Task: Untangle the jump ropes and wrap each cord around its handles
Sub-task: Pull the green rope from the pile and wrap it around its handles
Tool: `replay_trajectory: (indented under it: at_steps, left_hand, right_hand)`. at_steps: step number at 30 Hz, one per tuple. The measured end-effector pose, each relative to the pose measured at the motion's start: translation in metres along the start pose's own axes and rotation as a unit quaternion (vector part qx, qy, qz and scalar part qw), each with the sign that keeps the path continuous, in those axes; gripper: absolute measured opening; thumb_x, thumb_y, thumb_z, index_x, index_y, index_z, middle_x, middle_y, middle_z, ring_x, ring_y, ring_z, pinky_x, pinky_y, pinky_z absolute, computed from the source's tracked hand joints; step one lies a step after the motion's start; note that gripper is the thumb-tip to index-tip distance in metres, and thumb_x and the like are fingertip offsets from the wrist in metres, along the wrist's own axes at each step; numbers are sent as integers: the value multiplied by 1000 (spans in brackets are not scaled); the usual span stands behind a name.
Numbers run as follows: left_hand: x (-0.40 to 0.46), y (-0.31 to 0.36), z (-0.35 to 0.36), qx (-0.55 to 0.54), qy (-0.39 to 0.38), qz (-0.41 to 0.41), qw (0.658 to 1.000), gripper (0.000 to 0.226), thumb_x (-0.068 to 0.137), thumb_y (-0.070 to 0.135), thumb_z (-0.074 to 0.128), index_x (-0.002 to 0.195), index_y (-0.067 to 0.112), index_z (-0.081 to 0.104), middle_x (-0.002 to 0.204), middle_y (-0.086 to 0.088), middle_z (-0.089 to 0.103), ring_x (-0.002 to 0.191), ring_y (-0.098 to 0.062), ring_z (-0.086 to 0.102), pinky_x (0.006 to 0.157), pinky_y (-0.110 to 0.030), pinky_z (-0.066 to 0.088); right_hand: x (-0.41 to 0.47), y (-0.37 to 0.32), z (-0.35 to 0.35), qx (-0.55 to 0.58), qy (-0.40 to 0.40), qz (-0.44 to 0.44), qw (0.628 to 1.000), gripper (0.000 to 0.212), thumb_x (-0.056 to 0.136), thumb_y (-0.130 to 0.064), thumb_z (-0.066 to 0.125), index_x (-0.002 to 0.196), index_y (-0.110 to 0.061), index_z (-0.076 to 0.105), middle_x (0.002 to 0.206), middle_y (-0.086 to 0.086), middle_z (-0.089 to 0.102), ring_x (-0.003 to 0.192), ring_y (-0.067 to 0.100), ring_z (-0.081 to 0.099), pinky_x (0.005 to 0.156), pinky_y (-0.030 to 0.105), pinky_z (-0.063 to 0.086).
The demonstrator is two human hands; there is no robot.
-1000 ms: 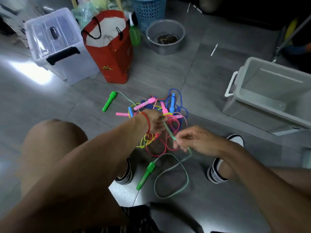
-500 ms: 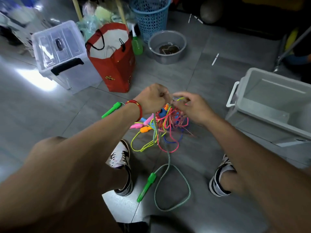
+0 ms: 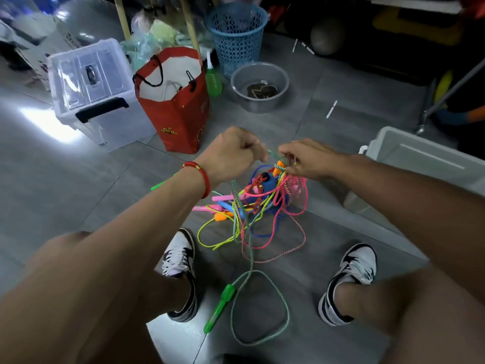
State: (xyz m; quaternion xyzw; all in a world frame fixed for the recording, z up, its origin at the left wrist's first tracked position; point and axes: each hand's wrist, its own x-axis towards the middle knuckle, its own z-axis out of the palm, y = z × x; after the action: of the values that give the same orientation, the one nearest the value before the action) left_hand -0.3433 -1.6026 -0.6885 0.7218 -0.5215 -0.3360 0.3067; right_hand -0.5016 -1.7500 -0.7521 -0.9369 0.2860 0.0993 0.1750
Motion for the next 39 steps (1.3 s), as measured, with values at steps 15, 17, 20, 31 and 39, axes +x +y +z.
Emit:
replay_trajectory:
  at_steps: [15, 17, 20, 31, 39]
  left_hand:
    - [38, -27, 51, 11, -51, -175, 983, 26, 92, 30, 65, 81, 10, 54, 67, -8, 58, 61, -23, 54, 61, -30, 44]
    - [45, -31, 61, -45, -24, -160, 986, 32, 88, 13, 69, 76, 21, 41, 73, -2, 50, 71, -18, 48, 65, -29, 41]
    - [49, -31, 63, -63, 27, -92, 993, 42, 81, 8, 76, 78, 23, 37, 74, 2, 47, 64, -12, 43, 58, -15, 37]
    - [49, -28, 59, 100, 147, 91, 980, 35, 83, 11, 71, 76, 14, 37, 56, 9, 38, 53, -5, 41, 51, -19, 28]
    - [56, -26, 68, -105, 118, 3, 987, 26, 87, 6, 66, 81, 11, 41, 77, -16, 63, 64, -17, 55, 56, -32, 47]
  right_hand:
    - [2, 14, -7, 280, 94, 53, 954, 31, 83, -4, 75, 75, -24, 53, 86, 16, 71, 85, 38, 68, 78, 54, 56]
    - [1, 12, -9, 319, 94, 45, 942, 30, 85, 0, 72, 78, -21, 52, 86, 21, 69, 78, 37, 66, 78, 57, 55]
    - [0, 9, -13, 361, 100, 31, 927, 29, 88, 3, 69, 79, -18, 50, 78, 20, 62, 73, 29, 61, 77, 56, 55]
    - [-18, 19, -16, 397, 59, 23, 916, 21, 91, 5, 65, 85, -13, 55, 90, 25, 69, 80, 34, 72, 78, 46, 61]
    - [-19, 16, -16, 360, 61, -5, 931, 17, 96, -2, 60, 92, -16, 68, 70, -7, 60, 67, 4, 57, 73, 29, 57]
